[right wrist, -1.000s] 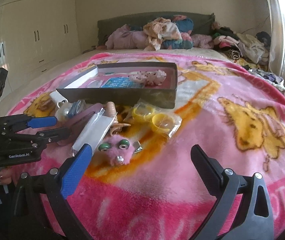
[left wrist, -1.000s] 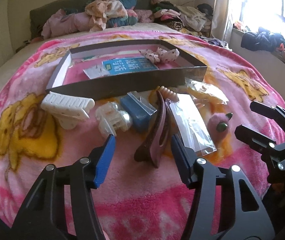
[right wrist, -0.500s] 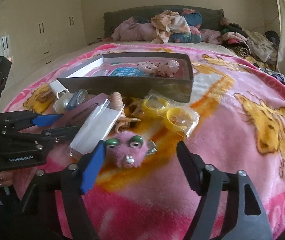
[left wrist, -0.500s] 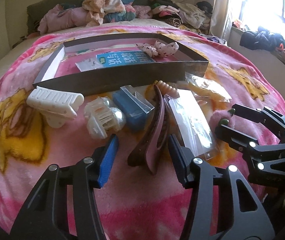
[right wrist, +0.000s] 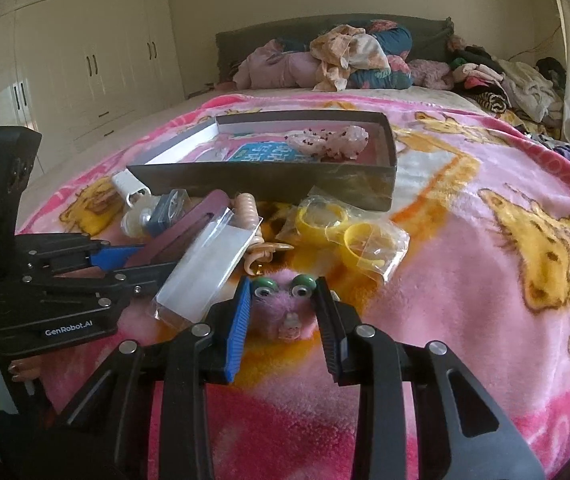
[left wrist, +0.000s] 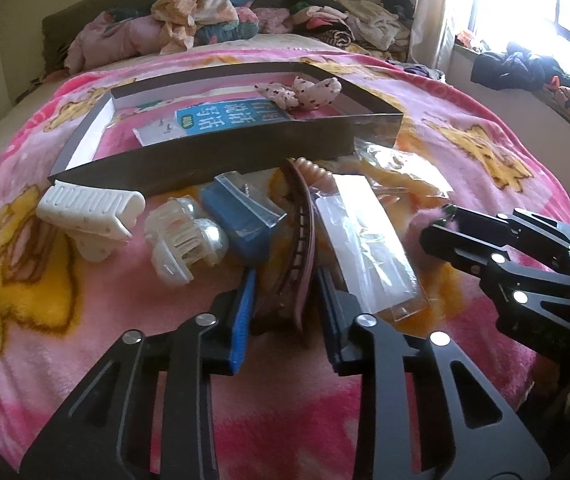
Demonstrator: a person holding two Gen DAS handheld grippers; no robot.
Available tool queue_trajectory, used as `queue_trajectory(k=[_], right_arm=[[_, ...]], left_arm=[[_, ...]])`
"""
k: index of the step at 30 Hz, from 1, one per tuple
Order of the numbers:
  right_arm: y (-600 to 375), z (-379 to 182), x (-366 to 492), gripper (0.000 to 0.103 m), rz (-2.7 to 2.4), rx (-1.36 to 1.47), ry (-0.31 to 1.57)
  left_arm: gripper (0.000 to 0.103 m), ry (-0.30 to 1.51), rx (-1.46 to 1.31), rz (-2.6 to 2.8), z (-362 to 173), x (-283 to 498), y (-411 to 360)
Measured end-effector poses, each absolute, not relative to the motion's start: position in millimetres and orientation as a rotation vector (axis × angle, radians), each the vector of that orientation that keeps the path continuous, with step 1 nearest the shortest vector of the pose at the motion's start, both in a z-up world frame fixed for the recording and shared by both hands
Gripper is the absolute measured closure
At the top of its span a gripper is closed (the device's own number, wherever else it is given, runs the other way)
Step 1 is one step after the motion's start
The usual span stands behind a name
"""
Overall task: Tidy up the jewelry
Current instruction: 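Grasp the brown hair claw with the left tool while the right tool grasps the pink pom-pom, then carry the brown claw with the left tool over the box while the right tool drops the pom-pom inside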
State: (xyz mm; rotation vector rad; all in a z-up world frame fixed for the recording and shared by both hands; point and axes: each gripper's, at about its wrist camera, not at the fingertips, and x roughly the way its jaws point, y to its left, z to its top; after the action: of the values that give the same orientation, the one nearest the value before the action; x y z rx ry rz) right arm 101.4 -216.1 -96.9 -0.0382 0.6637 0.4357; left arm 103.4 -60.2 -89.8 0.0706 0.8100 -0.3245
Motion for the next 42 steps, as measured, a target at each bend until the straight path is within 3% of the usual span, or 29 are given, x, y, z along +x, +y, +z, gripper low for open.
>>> queue_trajectory(k=[17,42], right_arm=[[-249.9,-81.1,92.6,0.073,0.385,0.075,0.619],[-214.5,-46.6,111.4,0.073,0.429,0.017,0.576]], left_arm=[[0.087,0.735,0.029,-0.355,-62.2,93.9,-53.4],[0.087,0.685,-0.088,-0.256,-37.0,114.1,-2.8]])
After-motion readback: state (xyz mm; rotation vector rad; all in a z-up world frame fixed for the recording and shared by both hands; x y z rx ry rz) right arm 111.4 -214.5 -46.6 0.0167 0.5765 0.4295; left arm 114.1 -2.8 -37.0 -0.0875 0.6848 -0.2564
